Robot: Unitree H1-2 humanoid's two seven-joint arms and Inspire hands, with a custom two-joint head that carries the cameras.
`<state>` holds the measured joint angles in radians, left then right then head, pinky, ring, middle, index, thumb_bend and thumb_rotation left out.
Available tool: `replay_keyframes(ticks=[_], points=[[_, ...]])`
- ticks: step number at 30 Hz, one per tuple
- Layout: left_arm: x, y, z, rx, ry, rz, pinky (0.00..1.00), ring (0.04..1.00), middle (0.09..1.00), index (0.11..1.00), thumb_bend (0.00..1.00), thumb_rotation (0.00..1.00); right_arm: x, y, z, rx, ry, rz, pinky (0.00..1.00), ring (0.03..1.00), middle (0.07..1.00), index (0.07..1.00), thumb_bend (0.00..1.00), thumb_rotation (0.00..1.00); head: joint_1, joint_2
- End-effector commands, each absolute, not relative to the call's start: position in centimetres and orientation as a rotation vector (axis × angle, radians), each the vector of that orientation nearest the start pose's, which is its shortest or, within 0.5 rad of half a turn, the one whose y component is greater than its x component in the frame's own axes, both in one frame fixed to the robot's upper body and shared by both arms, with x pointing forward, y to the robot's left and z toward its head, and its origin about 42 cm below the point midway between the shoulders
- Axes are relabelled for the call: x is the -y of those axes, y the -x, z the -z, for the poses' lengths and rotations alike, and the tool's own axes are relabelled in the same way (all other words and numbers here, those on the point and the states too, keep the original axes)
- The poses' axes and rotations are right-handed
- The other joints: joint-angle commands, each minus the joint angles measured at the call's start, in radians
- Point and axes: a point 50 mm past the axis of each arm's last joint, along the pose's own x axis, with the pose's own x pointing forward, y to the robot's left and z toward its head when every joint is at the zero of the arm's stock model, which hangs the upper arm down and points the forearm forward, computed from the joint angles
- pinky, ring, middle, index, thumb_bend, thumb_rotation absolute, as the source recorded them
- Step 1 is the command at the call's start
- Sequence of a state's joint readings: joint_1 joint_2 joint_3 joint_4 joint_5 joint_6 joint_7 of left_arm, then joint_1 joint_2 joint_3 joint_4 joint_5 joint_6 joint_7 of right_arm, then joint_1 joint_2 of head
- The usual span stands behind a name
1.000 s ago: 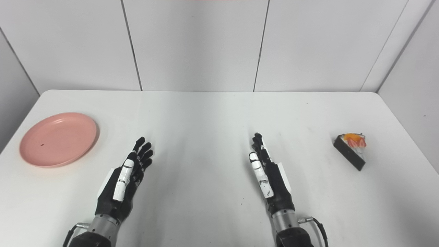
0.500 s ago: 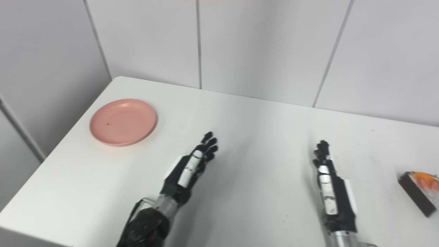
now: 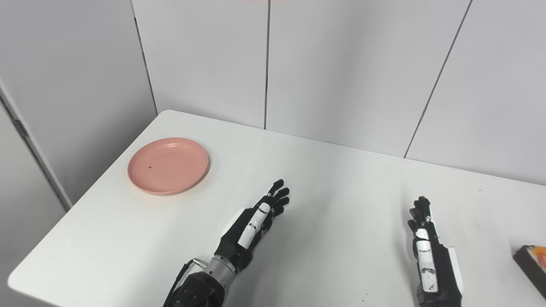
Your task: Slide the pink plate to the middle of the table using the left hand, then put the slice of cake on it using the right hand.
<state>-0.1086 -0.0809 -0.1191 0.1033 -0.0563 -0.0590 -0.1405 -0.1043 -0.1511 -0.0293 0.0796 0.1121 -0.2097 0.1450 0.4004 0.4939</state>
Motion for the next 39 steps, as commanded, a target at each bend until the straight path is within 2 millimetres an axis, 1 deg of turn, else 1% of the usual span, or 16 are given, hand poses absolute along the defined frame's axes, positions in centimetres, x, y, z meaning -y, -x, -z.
replay_keyframes(ticks=[1,8,15,21,25,26,28,32,36,39], points=[[-13.4,-29.5,-8.1,-0.018,0.130,0.273,1.00,0.971,0.975,0.970,0.42,1.00,26.6,-28.9,-8.4,0.116,0.051,-0.116,1.00,1.000,1.000,1.000,0.31,1.00,-0.003,0.002],[-13.5,-29.2,-9.1,0.003,0.133,0.281,0.99,0.967,0.971,0.966,0.43,1.00,26.5,-29.0,-8.3,0.113,0.050,-0.120,1.00,0.991,1.000,1.000,0.34,1.00,-0.003,0.007],[-13.0,-29.3,-11.6,0.066,0.124,0.307,0.98,0.965,0.973,0.965,0.41,1.00,26.5,-29.1,-8.2,0.111,0.046,-0.123,1.00,0.982,0.995,1.000,0.35,1.00,0.001,0.010],[-12.6,-30.0,-15.1,0.107,0.105,0.355,1.00,0.979,0.980,0.968,0.40,1.00,26.4,-29.2,-8.2,0.113,0.055,-0.120,0.98,0.974,0.989,1.000,0.36,1.00,0.003,0.011],[-12.8,-30.5,-17.6,0.141,0.109,0.365,0.98,0.973,0.971,0.959,0.40,1.00,26.5,-29.4,-8.2,0.112,0.050,-0.128,0.99,0.976,0.992,1.000,0.35,1.00,0.002,0.012],[-12.8,-30.6,-17.9,0.144,0.112,0.365,0.98,0.970,0.968,0.954,0.40,1.00,26.6,-29.4,-8.1,0.113,0.050,-0.130,0.99,0.976,0.992,1.000,0.35,1.00,0.002,0.012],[-13.0,-30.8,-19.4,0.180,0.108,0.364,0.96,0.952,0.957,0.942,0.38,1.00,26.7,-29.6,-8.0,0.114,0.051,-0.131,0.98,0.974,0.990,0.999,0.36,1.00,0.004,0.012],[-13.5,-31.2,-21.6,0.227,0.137,0.363,0.94,0.934,0.944,0.926,0.38,1.00,26.7,-29.8,-7.9,0.114,0.053,-0.133,0.98,0.972,0.988,0.997,0.35,1.00,-0.001,0.013],[-14.4,-31.7,-23.8,0.253,0.143,0.347,0.98,0.929,0.926,0.903,0.44,1.00,26.7,-30.0,-7.7,0.111,0.046,-0.129,0.98,0.971,0.987,0.992,0.37,1.00,0.001,0.008],[-15.0,-31.9,-25.1,0.278,0.143,0.322,0.99,0.915,0.910,0.890,0.44,1.00,26.7,-30.1,-7.6,0.110,0.051,-0.132,0.99,0.976,0.993,0.995,0.37,1.00,0.003,0.004]])
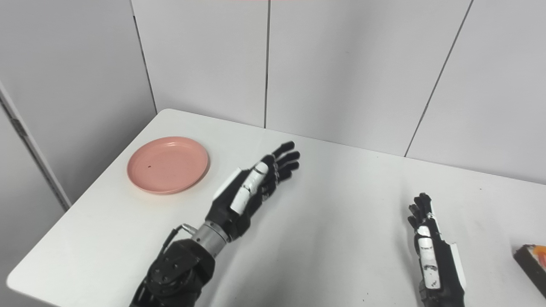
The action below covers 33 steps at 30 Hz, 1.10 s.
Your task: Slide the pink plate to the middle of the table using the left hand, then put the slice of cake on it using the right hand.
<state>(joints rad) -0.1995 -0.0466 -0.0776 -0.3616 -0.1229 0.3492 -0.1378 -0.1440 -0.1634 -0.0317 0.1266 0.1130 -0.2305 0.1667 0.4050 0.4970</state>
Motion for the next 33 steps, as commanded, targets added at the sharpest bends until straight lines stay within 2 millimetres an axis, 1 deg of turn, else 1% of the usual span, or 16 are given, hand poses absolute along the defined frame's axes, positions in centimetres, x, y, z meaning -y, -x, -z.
replay_keyframes(ticks=[1,5,6,9,13,18,21,22,29,33], points=[[-15.4,-32.0,-25.6,0.293,0.144,0.314,0.99,0.915,0.910,0.890,0.44,1.00,26.7,-30.1,-7.6,0.110,0.046,-0.133,0.99,0.976,0.993,0.995,0.37,1.00,0.004,-0.003],[-16.8,-32.1,-27.1,0.357,0.129,0.284,0.95,0.898,0.894,0.876,0.44,1.00,26.7,-30.1,-7.6,0.101,0.045,-0.134,1.00,0.980,0.996,0.998,0.35,1.00,0.007,-0.003],[-17.1,-32.2,-27.4,0.368,0.124,0.275,0.95,0.898,0.894,0.876,0.44,1.00,26.8,-30.0,-7.6,0.100,0.042,-0.134,1.00,0.979,0.995,0.997,0.35,1.00,0.016,-0.011],[-18.1,-32.4,-27.9,0.395,0.111,0.239,0.93,0.882,0.885,0.867,0.45,1.00,26.9,-30.1,-7.5,0.100,0.042,-0.130,1.00,0.981,0.997,0.999,0.34,1.00,0.019,-0.012],[-19.9,-32.8,-28.7,0.424,0.124,0.186,0.93,0.885,0.880,0.865,0.43,1.00,27.0,-30.0,-7.5,0.093,0.043,-0.126,1.00,0.978,0.994,1.000,0.36,1.00,0.022,-0.012],[-22.1,-33.4,-29.6,0.455,0.146,0.129,0.91,0.871,0.870,0.859,0.42,1.00,27.0,-30.0,-7.4,0.089,0.036,-0.127,1.00,0.988,1.000,1.000,0.35,1.00,0.031,-0.018],[-23.9,-33.8,-30.4,0.473,0.146,0.096,0.93,0.878,0.873,0.864,0.45,1.00,27.0,-29.9,-7.5,0.085,0.036,-0.125,1.00,0.987,1.000,1.000,0.35,1.00,0.031,-0.018],[-24.4,-33.9,-30.6,0.479,0.151,0.086,0.92,0.879,0.874,0.864,0.45,1.00,27.0,-29.9,-7.6,0.085,0.036,-0.125,1.00,0.987,1.000,1.000,0.35,1.00,0.036,-0.021],[-26.8,-34.3,-31.9,0.516,0.167,0.012,0.87,0.873,0.872,0.860,0.41,1.00,27.1,-29.8,-7.6,0.093,0.045,-0.125,1.00,0.983,0.999,1.000,0.34,1.00,0.039,-0.020],[-28.1,-34.4,-32.3,0.533,0.155,-0.037,0.86,0.873,0.870,0.854,0.42,1.00,27.2,-29.8,-7.5,0.097,0.042,-0.122,1.00,0.982,0.996,1.000,0.34,1.00,0.051,-0.021]])
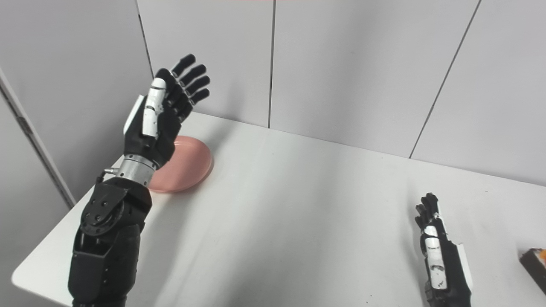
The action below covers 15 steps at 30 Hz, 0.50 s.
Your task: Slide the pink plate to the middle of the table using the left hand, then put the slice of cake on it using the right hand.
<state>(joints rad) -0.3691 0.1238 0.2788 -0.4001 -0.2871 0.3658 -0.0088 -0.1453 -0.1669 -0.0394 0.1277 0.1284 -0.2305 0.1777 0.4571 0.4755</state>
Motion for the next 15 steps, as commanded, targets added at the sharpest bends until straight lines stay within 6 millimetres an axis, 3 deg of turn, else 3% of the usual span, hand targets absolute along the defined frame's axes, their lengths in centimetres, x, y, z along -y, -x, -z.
replay_keyframes(ticks=[1,15], points=[[-28.7,-34.5,-32.4,0.536,0.156,-0.050,0.86,0.873,0.869,0.852,0.42,1.00,27.3,-29.9,-7.5,0.097,0.043,-0.124,1.00,0.982,0.996,1.000,0.34,1.00,0.005,-0.001],[-35.8,-35.5,-30.8,0.525,0.151,-0.217,0.87,0.879,0.879,0.862,0.44,1.00,28.0,-29.9,-7.5,0.091,0.041,-0.125,1.00,0.991,1.000,1.000,0.32,1.00,0.024,-0.004]])
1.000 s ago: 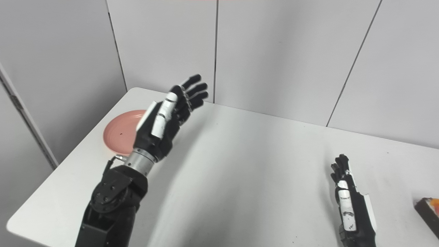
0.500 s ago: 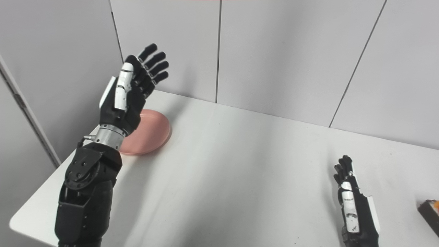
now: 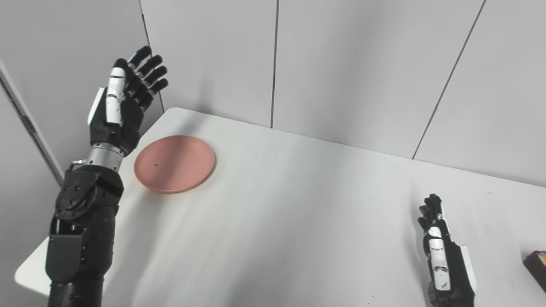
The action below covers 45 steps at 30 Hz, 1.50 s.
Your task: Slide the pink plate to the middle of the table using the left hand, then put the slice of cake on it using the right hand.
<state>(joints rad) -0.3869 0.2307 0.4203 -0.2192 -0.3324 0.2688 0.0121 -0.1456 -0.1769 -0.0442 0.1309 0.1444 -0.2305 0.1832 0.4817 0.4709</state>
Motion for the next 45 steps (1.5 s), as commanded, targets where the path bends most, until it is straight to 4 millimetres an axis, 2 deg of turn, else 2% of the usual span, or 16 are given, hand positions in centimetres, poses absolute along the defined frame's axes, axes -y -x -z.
replay_keyframes(ticks=[1,8,15,29,45], points=[[-36.3,-35.5,-30.7,0.525,0.153,-0.229,0.87,0.876,0.880,0.860,0.44,1.00,28.0,-29.9,-7.5,0.092,0.041,-0.126,1.00,0.991,1.000,1.000,0.32,1.00,-0.001,0.001],[-38.2,-35.6,-29.7,0.506,0.170,-0.268,0.90,0.906,0.901,0.885,0.45,1.00,28.3,-30.1,-7.4,0.096,0.039,-0.127,1.00,0.993,1.000,1.000,0.31,1.00,0.010,0.002],[-39.6,-36.1,-28.4,0.466,0.190,-0.321,0.89,0.891,0.894,0.880,0.42,1.00,28.3,-30.0,-7.5,0.091,0.034,-0.128,1.00,0.996,1.000,1.000,0.31,1.00,0.007,0.005],[-42.3,-36.9,-23.9,0.377,0.194,-0.402,0.89,0.890,0.893,0.880,0.41,1.00,28.5,-30.0,-7.6,0.097,0.044,-0.128,1.00,0.997,1.000,1.000,0.31,1.00,0.008,0.013],[-44.3,-37.3,-20.5,0.299,0.237,-0.459,0.93,0.909,0.911,0.901,0.41,1.00,28.6,-30.0,-7.6,0.100,0.050,-0.133,1.00,0.998,1.000,1.000,0.33,1.00,0.008,0.020]])
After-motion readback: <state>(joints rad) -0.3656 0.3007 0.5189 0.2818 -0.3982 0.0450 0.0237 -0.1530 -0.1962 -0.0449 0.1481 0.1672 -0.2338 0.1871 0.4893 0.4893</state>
